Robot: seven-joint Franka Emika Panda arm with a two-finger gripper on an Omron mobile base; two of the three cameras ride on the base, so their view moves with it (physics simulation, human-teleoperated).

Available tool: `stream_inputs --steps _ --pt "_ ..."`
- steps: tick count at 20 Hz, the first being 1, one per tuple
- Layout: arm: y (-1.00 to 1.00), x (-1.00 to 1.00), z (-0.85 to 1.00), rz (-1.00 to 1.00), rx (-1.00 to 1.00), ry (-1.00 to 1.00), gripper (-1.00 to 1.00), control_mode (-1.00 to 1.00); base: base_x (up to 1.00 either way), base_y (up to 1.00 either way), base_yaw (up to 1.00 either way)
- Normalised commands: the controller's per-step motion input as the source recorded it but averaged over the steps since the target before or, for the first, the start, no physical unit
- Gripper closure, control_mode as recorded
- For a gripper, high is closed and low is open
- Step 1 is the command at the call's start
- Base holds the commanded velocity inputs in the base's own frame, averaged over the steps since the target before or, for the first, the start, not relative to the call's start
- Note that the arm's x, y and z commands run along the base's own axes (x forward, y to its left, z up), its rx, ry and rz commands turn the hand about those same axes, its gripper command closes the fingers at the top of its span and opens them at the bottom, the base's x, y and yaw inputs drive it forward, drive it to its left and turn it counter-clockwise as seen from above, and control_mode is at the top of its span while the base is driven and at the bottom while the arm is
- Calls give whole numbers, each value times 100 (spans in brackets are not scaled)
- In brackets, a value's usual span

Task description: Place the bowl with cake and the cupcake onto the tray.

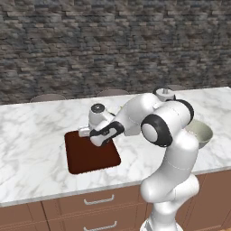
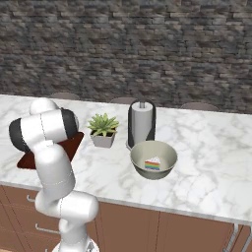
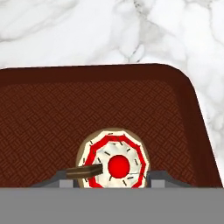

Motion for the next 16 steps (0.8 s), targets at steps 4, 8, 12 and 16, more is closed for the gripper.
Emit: stream_inputs --steps 4,8,12,16 --pt "7 4 -32 0 0 0 100 -100 0 0 0" --pt "2 9 -33 0 0 0 100 -100 0 0 0" --pt "0 18 -30 0 0 0 100 -100 0 0 0" --pt "0 15 -18 0 0 0 100 -100 0 0 0"
